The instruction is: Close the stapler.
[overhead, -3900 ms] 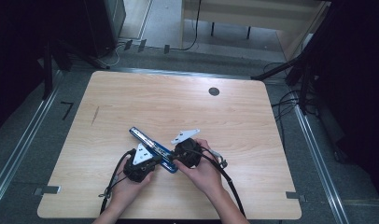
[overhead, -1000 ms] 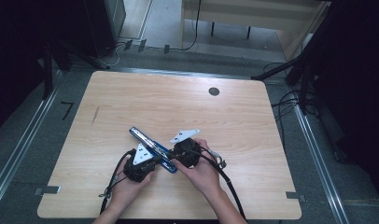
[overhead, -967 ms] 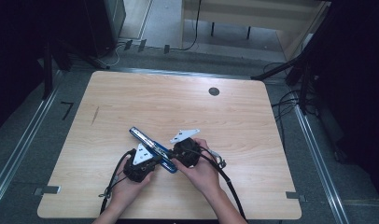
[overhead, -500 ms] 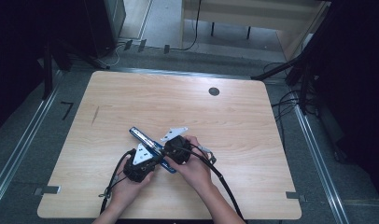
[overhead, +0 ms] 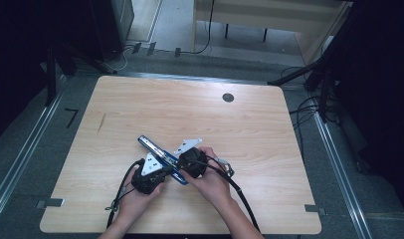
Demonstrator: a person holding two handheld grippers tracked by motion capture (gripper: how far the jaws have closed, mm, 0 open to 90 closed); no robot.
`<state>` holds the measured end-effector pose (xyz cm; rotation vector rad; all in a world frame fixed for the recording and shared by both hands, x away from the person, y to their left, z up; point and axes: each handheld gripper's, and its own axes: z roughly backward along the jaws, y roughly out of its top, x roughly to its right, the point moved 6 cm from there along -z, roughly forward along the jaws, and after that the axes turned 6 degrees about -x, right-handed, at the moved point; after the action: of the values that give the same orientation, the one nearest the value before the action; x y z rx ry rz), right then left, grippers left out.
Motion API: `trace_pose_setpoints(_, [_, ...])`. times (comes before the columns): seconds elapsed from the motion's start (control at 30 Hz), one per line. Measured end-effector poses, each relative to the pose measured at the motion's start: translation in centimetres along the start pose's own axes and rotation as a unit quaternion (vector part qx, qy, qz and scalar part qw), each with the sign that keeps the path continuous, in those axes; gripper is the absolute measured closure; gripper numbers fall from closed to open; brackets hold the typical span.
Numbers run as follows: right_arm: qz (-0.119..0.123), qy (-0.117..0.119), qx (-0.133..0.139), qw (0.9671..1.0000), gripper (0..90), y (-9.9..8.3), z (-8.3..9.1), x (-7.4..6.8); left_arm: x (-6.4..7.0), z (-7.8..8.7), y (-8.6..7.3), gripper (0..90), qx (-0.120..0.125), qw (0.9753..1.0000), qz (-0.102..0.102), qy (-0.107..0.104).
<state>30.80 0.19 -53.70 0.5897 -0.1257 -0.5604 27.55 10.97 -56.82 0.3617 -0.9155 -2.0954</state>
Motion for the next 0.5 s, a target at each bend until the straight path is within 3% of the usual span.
trace_pose_setpoints(0.13, [-0.002,0.001,0.003,1.0000,89.8,0.2,0.0,0.2,-0.4,0.1,0.0,90.0,0.002,0.9999,0.015,-0.006])
trace_pose_setpoints(0.3, [-0.011,0.013,0.033,0.9993,90.0,1.2,0.2,0.4,-1.9,0.6,0.1,90.0,0.011,0.9986,0.050,-0.012])
trace_pose_setpoints(0.43, [-0.023,0.025,0.042,0.9985,90.0,2.1,0.4,0.3,-4.0,1.5,0.0,90.0,0.015,0.9975,0.068,0.014])
trace_pose_setpoints(0.5, [-0.021,0.029,0.048,0.9982,90.0,2.6,0.6,0.3,-5.1,2.0,-0.2,90.0,0.020,0.9954,0.090,0.024])
